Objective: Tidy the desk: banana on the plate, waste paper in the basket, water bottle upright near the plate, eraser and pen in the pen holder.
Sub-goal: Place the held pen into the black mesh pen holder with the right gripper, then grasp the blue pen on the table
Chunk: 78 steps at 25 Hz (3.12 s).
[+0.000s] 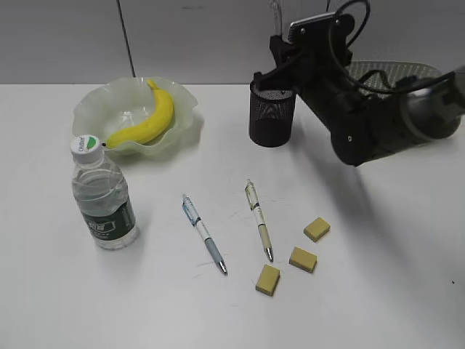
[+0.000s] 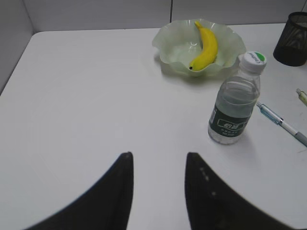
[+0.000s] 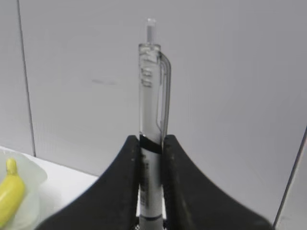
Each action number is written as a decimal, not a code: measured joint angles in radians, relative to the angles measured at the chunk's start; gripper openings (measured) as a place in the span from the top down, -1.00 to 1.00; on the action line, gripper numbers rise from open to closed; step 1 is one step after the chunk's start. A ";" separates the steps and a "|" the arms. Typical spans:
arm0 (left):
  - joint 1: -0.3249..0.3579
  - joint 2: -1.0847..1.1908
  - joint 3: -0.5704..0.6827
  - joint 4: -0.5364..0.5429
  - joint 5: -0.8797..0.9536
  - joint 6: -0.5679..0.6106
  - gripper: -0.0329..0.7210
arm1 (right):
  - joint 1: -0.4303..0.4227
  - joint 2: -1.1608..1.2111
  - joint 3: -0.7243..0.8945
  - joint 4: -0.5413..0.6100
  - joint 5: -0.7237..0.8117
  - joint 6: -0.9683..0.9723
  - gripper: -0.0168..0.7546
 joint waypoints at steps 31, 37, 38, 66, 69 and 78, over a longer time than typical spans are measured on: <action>0.000 0.000 0.000 -0.001 0.000 0.000 0.28 | 0.000 -0.976 0.276 -0.033 1.637 0.011 -0.30; 0.000 0.015 0.000 -0.001 0.000 0.000 0.29 | 0.000 -1.384 0.450 -0.186 2.026 0.186 -0.26; 0.000 0.026 0.000 -0.001 0.000 0.000 0.29 | 0.000 -1.479 0.476 -0.196 2.060 0.196 -0.26; -0.471 1.249 -0.538 -0.384 -0.448 0.373 0.14 | 0.000 -2.188 0.648 -0.205 2.085 0.223 -0.19; -0.710 1.459 -0.633 -0.156 -0.446 0.144 0.14 | 0.000 -2.188 0.648 -0.205 2.085 0.223 -0.18; -0.789 1.874 -0.773 0.033 -0.419 -0.300 -0.35 | 0.000 -2.188 0.648 -0.205 2.085 0.223 -0.18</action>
